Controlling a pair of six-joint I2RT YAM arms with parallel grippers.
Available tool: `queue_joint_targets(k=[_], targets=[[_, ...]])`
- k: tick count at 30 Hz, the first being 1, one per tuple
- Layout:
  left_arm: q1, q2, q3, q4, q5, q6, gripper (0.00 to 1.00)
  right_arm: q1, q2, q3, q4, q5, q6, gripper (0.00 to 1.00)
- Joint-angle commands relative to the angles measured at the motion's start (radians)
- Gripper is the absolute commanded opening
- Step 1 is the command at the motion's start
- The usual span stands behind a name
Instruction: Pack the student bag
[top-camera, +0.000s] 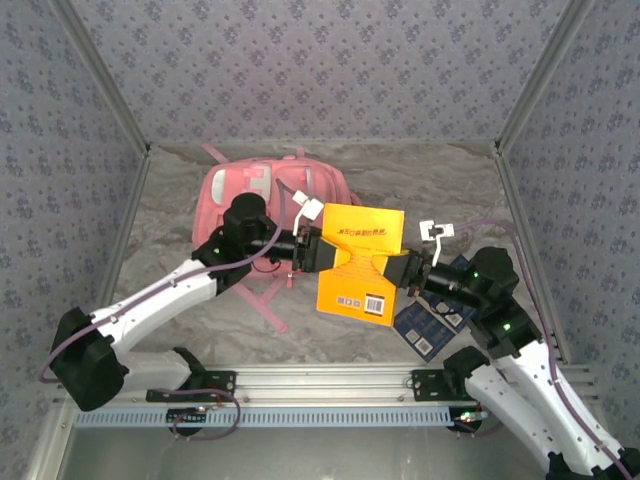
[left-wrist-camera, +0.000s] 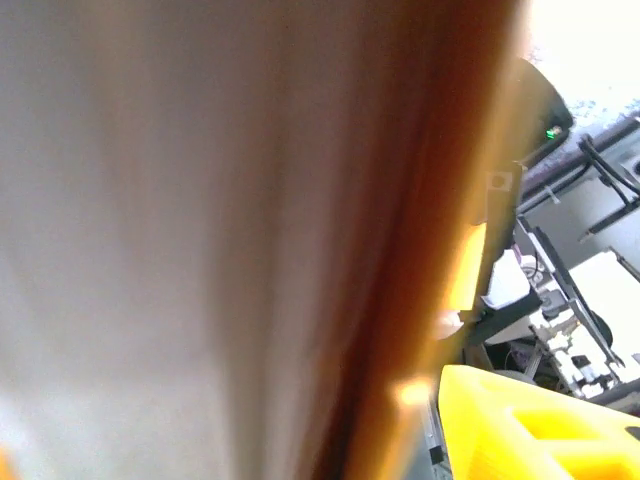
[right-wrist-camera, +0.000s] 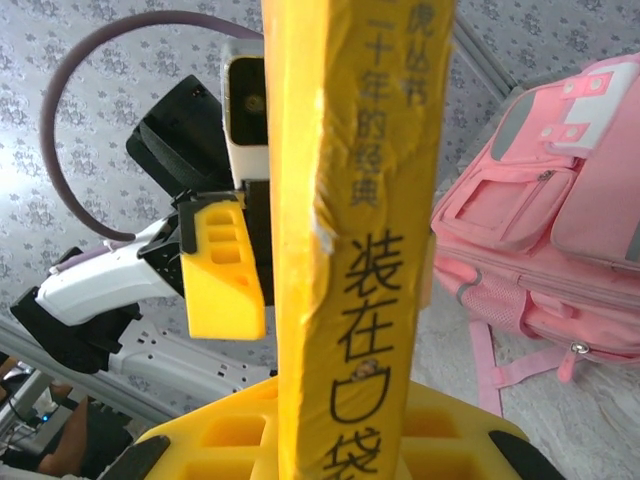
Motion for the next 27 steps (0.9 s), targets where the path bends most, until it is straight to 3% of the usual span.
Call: queue_joint_targets(k=[1,5,8,12,15,17,20,23,25,27], targets=[[-0.007,-0.04,0.004,0.132,0.066,-0.032,0.48,-0.003,-0.012,0.082,0.005,-0.025,-0.053,0.09],[-0.007,-0.057,-0.013,0.169,0.059,-0.05,0.24,-0.008,-0.013,0.105,-0.065,0.007,-0.089,0.1],[-0.007,-0.072,-0.027,0.189,0.046,-0.054,0.12,-0.009,-0.018,0.112,-0.096,0.045,-0.11,0.17],[-0.007,-0.076,-0.03,0.172,0.036,-0.038,0.07,-0.009,-0.021,0.116,-0.071,0.076,-0.118,0.54],[-0.008,-0.079,-0.034,0.133,0.02,-0.006,0.05,-0.008,-0.025,0.105,-0.014,0.058,-0.106,0.67],[-0.009,-0.083,-0.043,0.126,0.018,0.006,0.04,-0.009,-0.033,0.088,0.039,0.056,-0.084,0.71],[-0.015,-0.087,-0.048,0.113,0.022,0.017,0.04,-0.009,-0.028,0.094,0.052,0.071,-0.068,0.68],[-0.023,-0.094,-0.049,0.1,0.026,0.032,0.03,-0.01,-0.017,0.107,0.021,0.1,-0.064,0.58],[-0.025,-0.098,-0.05,0.087,0.02,0.041,0.03,-0.012,-0.005,0.117,-0.006,0.118,-0.064,0.43],[-0.026,-0.103,-0.05,0.074,0.007,0.049,0.08,-0.013,0.005,0.129,-0.037,0.136,-0.077,0.18]])
